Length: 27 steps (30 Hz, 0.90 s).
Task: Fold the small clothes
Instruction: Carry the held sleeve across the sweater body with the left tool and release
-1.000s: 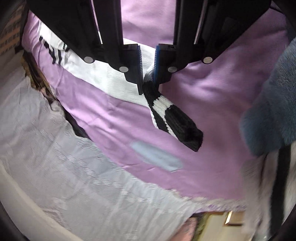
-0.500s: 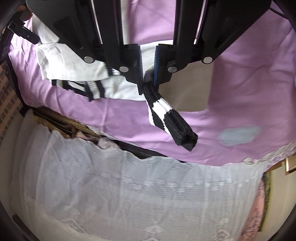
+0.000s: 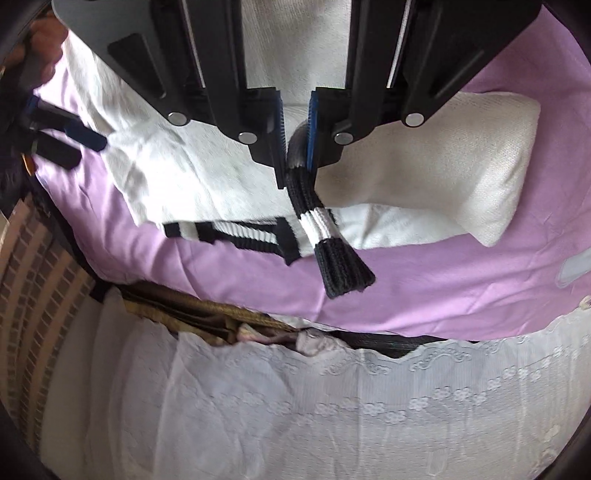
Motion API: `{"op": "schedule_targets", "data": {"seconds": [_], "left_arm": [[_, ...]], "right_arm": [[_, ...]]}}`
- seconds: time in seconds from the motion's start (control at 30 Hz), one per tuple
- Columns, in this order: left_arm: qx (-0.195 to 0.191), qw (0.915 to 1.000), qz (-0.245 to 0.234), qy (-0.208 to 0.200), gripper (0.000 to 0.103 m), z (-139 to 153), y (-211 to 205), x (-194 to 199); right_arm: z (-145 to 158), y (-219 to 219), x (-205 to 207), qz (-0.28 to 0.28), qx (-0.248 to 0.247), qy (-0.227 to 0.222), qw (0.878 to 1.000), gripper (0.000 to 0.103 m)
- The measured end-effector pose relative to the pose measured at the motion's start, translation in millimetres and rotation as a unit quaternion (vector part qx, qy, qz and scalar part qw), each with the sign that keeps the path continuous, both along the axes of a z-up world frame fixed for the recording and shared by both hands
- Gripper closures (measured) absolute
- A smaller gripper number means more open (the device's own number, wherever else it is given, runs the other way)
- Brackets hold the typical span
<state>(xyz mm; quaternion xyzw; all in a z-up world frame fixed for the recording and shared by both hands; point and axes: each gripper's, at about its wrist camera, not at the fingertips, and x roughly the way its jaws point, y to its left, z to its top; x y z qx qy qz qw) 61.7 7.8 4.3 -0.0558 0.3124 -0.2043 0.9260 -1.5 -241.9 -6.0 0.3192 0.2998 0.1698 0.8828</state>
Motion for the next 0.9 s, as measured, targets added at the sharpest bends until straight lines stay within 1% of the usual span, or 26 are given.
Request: {"op": "schedule_targets", "data": {"seconds": [0.03, 0.07, 0.1, 0.13, 0.17, 0.23, 0.27, 0.33, 0.4, 0.5, 0.57, 0.6, 0.7, 0.77, 0.83, 0.9], "left_arm": [[-0.001, 0.9998, -0.018, 0.009, 0.085, -2, -3, 0], [0.002, 0.9992, -0.032, 0.022, 0.071, -6, -6, 1], [0.013, 0.999, -0.028, 0.032, 0.03, -10, -9, 2], [0.028, 0.9992, -0.009, 0.027, 0.011, -11, -11, 0], [0.036, 0.9993, 0.0, 0.012, 0.012, -10, -12, -4], [0.026, 0.9996, -0.014, -0.001, 0.012, -5, -10, -9], [0.024, 0.9996, -0.011, -0.006, 0.012, -3, -7, -11], [0.025, 0.9996, -0.003, -0.013, 0.014, 0, -1, -14], [0.021, 0.9994, 0.016, -0.024, 0.014, 8, 14, -18], [0.006, 0.9976, 0.059, -0.034, 0.014, 22, 45, -22], [0.004, 0.9956, 0.089, -0.028, 0.014, 26, 67, -22], [0.006, 0.9943, 0.103, -0.024, 0.014, 26, 78, -23], [0.017, 0.9882, 0.152, -0.002, 0.014, 17, 111, -26], [0.009, 0.985, 0.171, 0.019, 0.014, 8, 130, -29], [0.0, 0.9824, 0.183, 0.037, 0.014, 2, 142, -29], [-0.002, 0.982, 0.184, 0.043, 0.014, -2, 145, -28]], "right_arm": [[3, 9, 7, 0.011, 0.008, 0.0, 1.0, 0.019], [6, 18, 14, 0.02, 0.01, 0.001, 1.0, 0.019], [9, 27, 20, 0.024, 0.007, 0.002, 1.0, 0.019], [10, 34, 25, 0.026, 0.001, 0.004, 1.0, 0.019], [10, 40, 29, 0.029, -0.005, 0.005, 1.0, 0.019], [4, 47, 34, 0.031, -0.013, 0.015, 0.999, 0.019], [0, 47, 35, 0.031, -0.014, 0.022, 0.999, 0.019], [-7, 44, 37, 0.028, -0.008, 0.035, 0.999, 0.019], [-12, 40, 39, 0.022, 0.009, 0.044, 0.999, 0.021], [-18, 34, 43, 0.025, 0.041, 0.055, 0.997, 0.031], [-24, 37, 48, 0.029, 0.045, 0.071, 0.996, 0.042], [-27, 40, 51, 0.031, 0.039, 0.08, 0.996, 0.044], [-34, 53, 62, 0.029, 0.014, 0.104, 0.994, 0.045], [-33, 62, 67, 0.027, -0.011, 0.11, 0.993, 0.044], [-32, 72, 73, 0.029, -0.032, 0.11, 0.993, 0.044], [-33, 80, 77, 0.029, -0.055, 0.103, 0.993, 0.044]]}}
